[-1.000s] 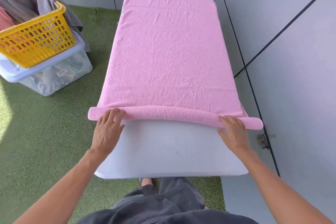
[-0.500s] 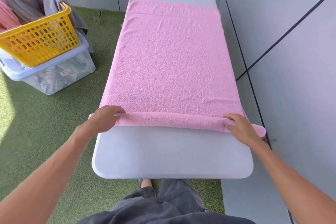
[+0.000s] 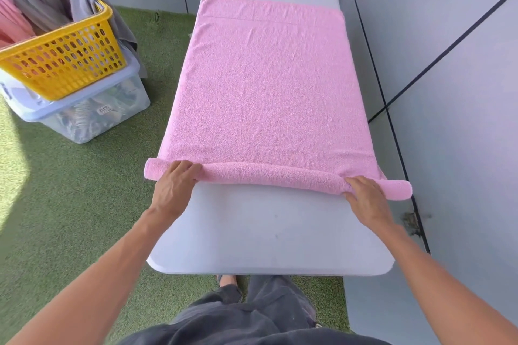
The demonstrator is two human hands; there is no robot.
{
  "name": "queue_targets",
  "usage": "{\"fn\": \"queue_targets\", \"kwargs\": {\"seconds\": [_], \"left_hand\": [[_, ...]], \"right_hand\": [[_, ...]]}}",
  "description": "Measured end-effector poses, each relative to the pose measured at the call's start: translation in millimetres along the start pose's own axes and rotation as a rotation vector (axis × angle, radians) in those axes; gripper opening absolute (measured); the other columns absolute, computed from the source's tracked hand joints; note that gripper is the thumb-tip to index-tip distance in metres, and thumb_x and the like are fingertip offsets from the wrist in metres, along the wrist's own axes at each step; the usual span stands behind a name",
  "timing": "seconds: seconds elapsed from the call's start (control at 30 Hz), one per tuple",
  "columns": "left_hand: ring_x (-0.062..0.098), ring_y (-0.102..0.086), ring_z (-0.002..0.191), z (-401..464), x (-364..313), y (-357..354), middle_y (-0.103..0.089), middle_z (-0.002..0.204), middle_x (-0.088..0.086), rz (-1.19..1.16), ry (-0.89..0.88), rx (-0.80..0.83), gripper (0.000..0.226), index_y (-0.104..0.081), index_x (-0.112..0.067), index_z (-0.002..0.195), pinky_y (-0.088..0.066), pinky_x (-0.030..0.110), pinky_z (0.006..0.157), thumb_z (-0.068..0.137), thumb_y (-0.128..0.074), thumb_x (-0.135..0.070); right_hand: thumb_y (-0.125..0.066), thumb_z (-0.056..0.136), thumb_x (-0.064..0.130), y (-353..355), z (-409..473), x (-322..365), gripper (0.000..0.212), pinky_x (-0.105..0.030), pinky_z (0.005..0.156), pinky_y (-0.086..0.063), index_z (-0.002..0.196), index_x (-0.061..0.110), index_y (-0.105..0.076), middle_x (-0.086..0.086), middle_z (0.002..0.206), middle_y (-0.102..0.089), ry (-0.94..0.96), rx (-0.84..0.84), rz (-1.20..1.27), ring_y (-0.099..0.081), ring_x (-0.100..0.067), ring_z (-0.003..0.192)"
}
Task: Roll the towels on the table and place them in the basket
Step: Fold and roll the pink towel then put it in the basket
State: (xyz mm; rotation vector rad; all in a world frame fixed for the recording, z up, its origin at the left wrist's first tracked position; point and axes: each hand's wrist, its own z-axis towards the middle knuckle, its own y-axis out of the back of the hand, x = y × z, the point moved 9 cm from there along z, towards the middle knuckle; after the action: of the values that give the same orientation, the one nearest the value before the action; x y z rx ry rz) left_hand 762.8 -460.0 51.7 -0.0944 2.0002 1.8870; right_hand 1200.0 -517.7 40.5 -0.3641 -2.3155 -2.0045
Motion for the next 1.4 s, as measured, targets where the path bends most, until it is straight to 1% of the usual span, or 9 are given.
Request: {"fn": "queue_targets", "kwargs": {"seconds": [0.23,0.33,0.47,0.6,0.73,0.93,1.13,1.3,1.4], "left_hand": [[0.024,-0.05,0.125,23.5,17.3,-17.8,-0.057,0.135,0.005,-0.184,0.109,0.606,0.041,-0.057,-0.015,0.133,-0.036,0.029,0.099,0.093,-0.062,-0.02],[0.029,-0.06,0.103,34.6,21.0,5.8,-0.066,0.115,0.009,-0.339,0.16,0.266,0.026,-0.068,-0.02,0.116,-0.049,0.038,0.083,0.091,-0.064,-0.015],[0.03,-0.054,0.084,3.7,-6.7,25.8,-0.062,0.094,0.005,-0.007,-0.078,-0.18,0.012,-0.074,-0.018,0.098,-0.047,0.044,0.068,0.087,-0.069,-0.017],[0.032,-0.054,0.097,-17.7,-15.6,3.6,-0.059,0.108,0.009,0.034,-0.151,-0.155,0.043,-0.064,-0.011,0.114,-0.047,0.045,0.082,0.075,-0.079,-0.022],[0.033,-0.058,0.096,-4.3,-5.0,1.3,-0.064,0.103,0.007,0.022,-0.153,-0.064,0.04,-0.064,-0.013,0.116,-0.047,0.046,0.084,0.078,-0.072,-0.002],[0.024,-0.053,0.12,13.9,29.7,-16.4,-0.061,0.128,0.0,-0.174,0.008,0.519,0.037,-0.061,-0.023,0.129,-0.04,0.04,0.104,0.094,-0.059,-0.013],[0.034,-0.056,0.096,-14.7,0.8,26.2,-0.064,0.107,0.007,-0.032,-0.094,-0.204,0.03,-0.069,-0.017,0.111,-0.044,0.046,0.078,0.087,-0.057,-0.001],[0.036,-0.054,0.108,-23.8,-9.7,2.9,-0.059,0.119,0.012,0.039,-0.148,-0.107,0.058,-0.057,-0.006,0.124,-0.049,0.049,0.087,0.071,-0.081,-0.009],[0.035,-0.056,0.102,-9.7,-7.6,1.6,-0.06,0.112,0.01,0.114,-0.096,-0.032,0.065,-0.058,-0.011,0.121,-0.048,0.048,0.081,0.063,-0.086,-0.011]], "right_hand": [[-0.065,0.09,0.023,-9.3,15.4,-15.5,0.019,-0.032,0.078,-0.041,0.103,0.01,-0.062,-0.003,0.099,-0.061,-0.111,0.492,0.165,-0.057,-0.026,0.097],[-0.066,0.086,0.011,13.0,17.0,-8.6,0.025,-0.035,0.094,-0.039,0.108,0.02,-0.062,0.0,0.11,-0.059,-0.079,0.076,0.255,-0.053,-0.022,0.107],[-0.056,0.092,0.031,16.8,-8.9,6.0,0.023,-0.045,0.098,-0.035,0.112,0.024,-0.065,0.0,0.118,-0.057,-0.001,-0.201,-0.036,-0.05,-0.027,0.115],[-0.07,0.083,0.034,-5.1,-15.8,8.4,0.053,-0.046,0.104,-0.032,0.131,0.019,-0.054,-0.002,0.13,-0.055,0.046,-0.095,-0.149,-0.046,-0.028,0.124],[-0.068,0.084,0.015,7.0,-2.4,9.5,0.04,-0.047,0.092,-0.04,0.123,0.02,-0.057,0.001,0.119,-0.061,-0.002,-0.04,-0.092,-0.051,-0.027,0.114],[-0.065,0.089,0.028,3.2,8.6,-4.9,0.031,-0.033,0.088,-0.043,0.12,0.024,-0.059,0.005,0.116,-0.062,-0.048,0.445,0.019,-0.056,-0.018,0.112],[-0.061,0.084,-0.003,20.1,-11.6,1.0,0.031,-0.039,0.102,-0.037,0.111,0.012,-0.065,-0.008,0.116,-0.054,-0.031,-0.165,0.177,-0.05,-0.032,0.113],[-0.071,0.08,0.031,-8.9,-36.9,16.3,0.05,-0.046,0.107,-0.026,0.125,0.013,-0.057,-0.009,0.133,-0.047,-0.04,-0.159,-0.122,-0.038,-0.034,0.125],[-0.072,0.08,0.022,-15.4,-31.5,15.4,0.055,-0.049,0.108,-0.029,0.129,0.007,-0.053,-0.01,0.131,-0.052,-0.032,-0.112,-0.108,-0.04,-0.034,0.124]]}}
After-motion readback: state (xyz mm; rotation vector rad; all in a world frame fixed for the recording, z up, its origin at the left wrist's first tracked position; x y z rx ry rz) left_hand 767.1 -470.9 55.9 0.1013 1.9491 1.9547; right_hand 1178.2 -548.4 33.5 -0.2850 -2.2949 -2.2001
